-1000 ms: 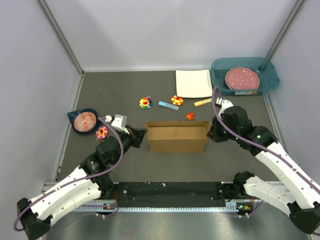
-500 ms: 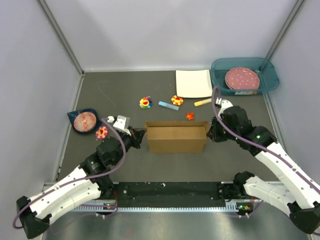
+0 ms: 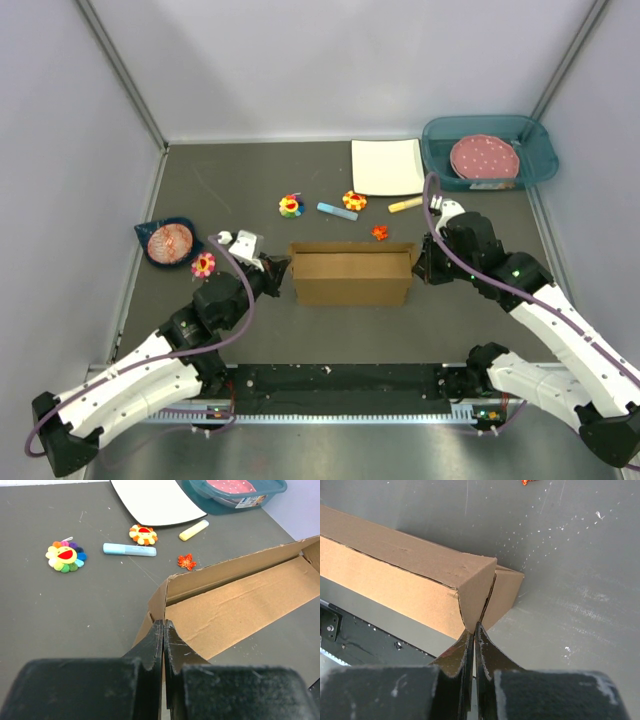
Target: Fold the paper box
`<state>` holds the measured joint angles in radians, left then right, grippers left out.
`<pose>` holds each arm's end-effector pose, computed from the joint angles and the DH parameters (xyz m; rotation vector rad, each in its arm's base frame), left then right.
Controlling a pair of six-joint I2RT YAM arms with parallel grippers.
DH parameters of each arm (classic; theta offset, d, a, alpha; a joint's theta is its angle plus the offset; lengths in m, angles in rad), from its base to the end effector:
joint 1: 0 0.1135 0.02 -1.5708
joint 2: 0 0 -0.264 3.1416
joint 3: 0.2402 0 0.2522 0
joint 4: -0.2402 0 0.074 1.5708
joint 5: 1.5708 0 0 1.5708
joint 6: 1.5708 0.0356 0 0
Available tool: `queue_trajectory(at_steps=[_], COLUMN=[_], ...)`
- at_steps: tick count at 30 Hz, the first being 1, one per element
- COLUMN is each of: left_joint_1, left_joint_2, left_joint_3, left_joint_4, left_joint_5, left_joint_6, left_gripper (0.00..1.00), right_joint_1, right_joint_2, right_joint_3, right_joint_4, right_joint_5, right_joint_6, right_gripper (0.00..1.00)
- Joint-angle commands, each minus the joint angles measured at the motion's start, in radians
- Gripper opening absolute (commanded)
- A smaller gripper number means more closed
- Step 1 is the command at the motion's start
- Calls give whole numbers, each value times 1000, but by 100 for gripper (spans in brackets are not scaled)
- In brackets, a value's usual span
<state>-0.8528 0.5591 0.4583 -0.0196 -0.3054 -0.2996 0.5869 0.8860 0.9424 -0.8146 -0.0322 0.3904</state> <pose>0.1088 -0.1083 0.2756 0.2421 1.7052 -0.6038 0.1441 0.0972 0.3163 -0.2507 2.3752 0.5163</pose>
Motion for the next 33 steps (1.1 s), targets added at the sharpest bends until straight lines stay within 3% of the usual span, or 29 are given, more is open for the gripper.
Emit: queue_trajectory(at_steps=[1,11,33], left_joint_1=[6,-21,-218], left_joint_2=[4,84,157], left_joint_3=[37,65,-79], left_joint_4=[-33,-29,12], left_joint_5=[-49,49,-198], left_joint_6=[37,-134,-151], left_gripper=[0,0,0], right_joint_1=[14,25,42], right_joint_2=[25,28,27], right_joint_3=[-40,-40,-44], right_joint_4=[-120,-121,-121], right_joint_5=[-6,0,9], right_joint_6=[1,7,11], right_gripper=[0,0,0])
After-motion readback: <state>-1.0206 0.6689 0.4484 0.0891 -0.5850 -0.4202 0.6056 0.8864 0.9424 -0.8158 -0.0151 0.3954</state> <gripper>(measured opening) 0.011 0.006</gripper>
